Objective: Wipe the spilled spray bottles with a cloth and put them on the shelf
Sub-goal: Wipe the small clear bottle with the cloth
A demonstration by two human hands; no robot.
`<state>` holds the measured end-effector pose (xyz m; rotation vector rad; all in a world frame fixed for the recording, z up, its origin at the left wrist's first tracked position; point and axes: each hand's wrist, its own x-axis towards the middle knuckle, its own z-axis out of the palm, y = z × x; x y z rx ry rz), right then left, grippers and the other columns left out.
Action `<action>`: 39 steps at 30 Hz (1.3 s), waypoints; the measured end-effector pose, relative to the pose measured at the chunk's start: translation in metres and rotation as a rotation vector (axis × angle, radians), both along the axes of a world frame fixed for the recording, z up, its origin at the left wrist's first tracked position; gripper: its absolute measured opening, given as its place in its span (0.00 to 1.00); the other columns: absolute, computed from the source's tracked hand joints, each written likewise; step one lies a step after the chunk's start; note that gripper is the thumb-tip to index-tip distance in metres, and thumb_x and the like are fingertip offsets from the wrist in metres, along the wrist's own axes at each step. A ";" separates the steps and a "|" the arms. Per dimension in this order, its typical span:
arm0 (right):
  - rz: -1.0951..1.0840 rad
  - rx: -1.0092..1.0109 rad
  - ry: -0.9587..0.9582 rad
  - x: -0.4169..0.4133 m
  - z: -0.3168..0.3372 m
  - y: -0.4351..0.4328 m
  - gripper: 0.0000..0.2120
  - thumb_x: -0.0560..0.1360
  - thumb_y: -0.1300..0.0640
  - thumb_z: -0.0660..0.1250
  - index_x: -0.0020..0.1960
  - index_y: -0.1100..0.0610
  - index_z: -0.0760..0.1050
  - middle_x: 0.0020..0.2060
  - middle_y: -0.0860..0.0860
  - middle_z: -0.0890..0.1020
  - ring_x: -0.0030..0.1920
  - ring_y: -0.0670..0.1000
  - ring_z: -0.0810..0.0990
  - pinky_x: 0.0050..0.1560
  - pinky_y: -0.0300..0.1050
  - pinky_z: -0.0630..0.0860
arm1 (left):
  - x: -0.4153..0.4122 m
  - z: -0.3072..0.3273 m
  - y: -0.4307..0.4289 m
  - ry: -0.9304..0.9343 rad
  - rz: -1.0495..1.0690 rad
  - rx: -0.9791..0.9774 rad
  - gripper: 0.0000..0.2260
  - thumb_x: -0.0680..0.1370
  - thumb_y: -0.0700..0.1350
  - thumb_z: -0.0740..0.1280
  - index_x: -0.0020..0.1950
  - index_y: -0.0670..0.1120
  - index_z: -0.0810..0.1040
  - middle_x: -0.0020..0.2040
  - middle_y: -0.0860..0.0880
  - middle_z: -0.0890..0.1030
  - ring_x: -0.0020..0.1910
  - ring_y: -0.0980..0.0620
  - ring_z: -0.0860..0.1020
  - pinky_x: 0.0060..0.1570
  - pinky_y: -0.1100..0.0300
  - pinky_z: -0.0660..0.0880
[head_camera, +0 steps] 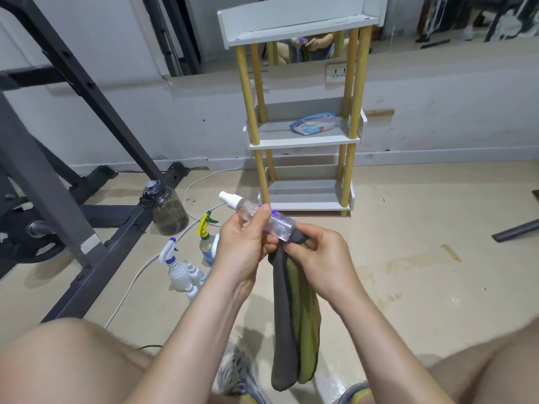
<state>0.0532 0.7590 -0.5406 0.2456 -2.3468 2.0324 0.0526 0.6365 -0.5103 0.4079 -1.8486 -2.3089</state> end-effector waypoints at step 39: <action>0.062 0.212 0.367 -0.066 -0.002 -0.083 0.21 0.71 0.65 0.54 0.55 0.56 0.81 0.50 0.48 0.82 0.53 0.45 0.78 0.55 0.30 0.70 | -0.023 0.027 -0.131 0.339 -0.237 -1.888 0.21 0.67 0.65 0.61 0.31 0.48 0.74 0.30 0.51 0.70 0.31 0.45 0.74 0.27 0.57 0.67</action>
